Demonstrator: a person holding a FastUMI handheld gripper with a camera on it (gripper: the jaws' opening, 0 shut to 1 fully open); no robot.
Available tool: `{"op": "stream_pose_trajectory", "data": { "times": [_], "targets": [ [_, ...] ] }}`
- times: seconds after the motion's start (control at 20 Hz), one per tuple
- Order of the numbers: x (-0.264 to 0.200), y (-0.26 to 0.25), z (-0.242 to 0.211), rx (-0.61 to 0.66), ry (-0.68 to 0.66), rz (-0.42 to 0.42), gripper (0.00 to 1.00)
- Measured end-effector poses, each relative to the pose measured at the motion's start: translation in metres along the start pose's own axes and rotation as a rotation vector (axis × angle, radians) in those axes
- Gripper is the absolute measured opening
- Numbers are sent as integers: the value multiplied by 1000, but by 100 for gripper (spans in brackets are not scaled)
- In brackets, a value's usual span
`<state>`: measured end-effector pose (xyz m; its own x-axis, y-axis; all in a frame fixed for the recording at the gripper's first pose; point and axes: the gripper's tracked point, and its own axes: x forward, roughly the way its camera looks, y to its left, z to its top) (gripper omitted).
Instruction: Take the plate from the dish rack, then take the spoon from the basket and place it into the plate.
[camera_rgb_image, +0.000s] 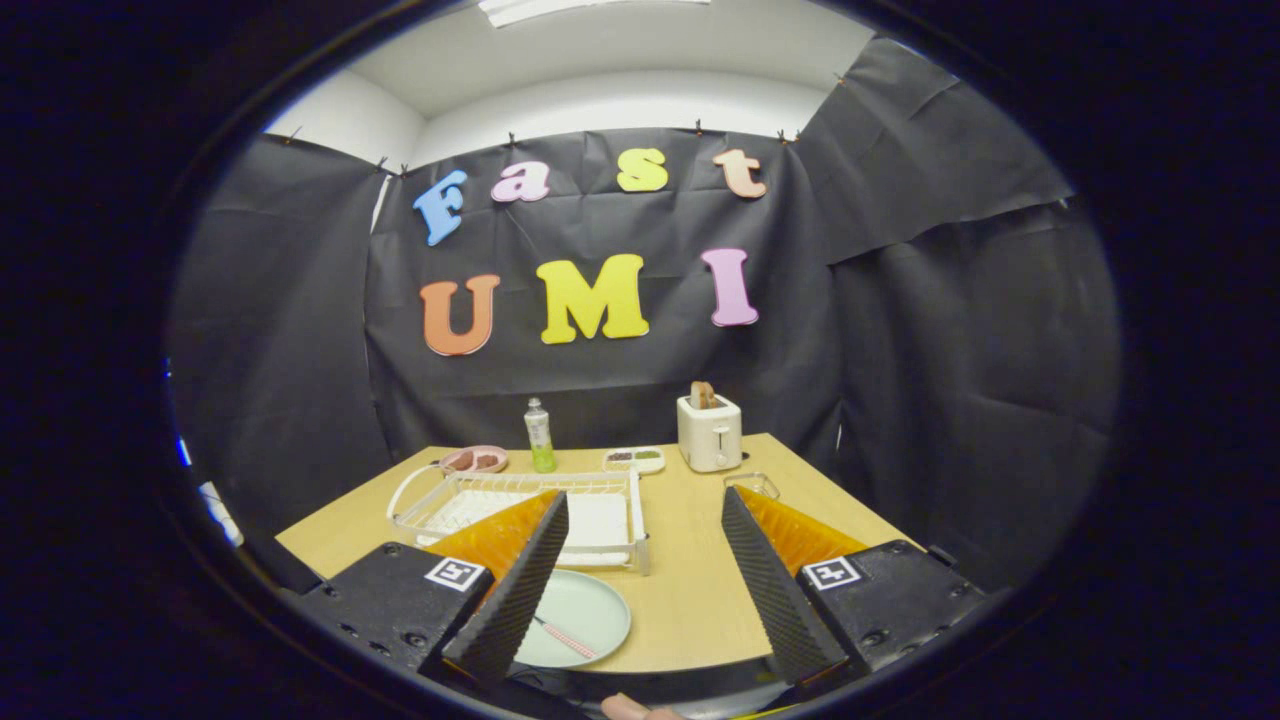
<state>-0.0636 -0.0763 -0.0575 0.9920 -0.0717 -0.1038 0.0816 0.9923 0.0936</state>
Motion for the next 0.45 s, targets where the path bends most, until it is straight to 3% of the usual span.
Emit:
{"op": "stream_pose_trajectory", "data": {
  "times": [0.45],
  "targets": [
    [3,-8,-1,22,3,-26,100]
  ]
}}
